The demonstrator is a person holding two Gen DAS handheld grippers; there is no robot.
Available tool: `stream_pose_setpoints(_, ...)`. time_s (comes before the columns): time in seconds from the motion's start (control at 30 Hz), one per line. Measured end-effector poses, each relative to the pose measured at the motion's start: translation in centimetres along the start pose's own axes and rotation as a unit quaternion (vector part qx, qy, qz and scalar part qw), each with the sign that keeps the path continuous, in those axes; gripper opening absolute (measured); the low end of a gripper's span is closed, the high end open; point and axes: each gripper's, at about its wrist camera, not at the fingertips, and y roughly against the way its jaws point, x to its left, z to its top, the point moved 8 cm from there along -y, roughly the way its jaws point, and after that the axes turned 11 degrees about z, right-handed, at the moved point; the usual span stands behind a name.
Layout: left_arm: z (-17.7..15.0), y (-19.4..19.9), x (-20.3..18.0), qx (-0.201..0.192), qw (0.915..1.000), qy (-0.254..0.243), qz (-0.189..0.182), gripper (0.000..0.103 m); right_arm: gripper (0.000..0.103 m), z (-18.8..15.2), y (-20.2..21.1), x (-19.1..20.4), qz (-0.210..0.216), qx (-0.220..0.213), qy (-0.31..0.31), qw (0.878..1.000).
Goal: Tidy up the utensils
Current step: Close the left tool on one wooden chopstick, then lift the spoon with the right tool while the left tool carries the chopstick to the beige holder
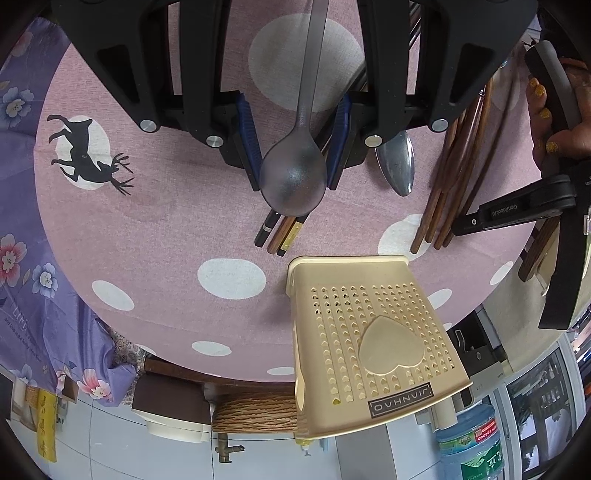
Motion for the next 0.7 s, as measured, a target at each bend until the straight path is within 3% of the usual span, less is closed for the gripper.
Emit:
stream_pose_setpoints(0.37, 2.6, 5.4, 0.2, -0.067, 0.9959, 0.034, -0.050, 0.008, 0.035, 1.6, 2.7, 0.4, 0.016, -0.041, 0.010, 0.999)
stream_pose_setpoints(0.7, 5.7, 13.1, 1.0, -0.174, 0.9821, 0.035, -0.064, 0.008, 0.035, 4.1, 6.7, 1.9, 0.032, -0.092, 0.033, 0.995)
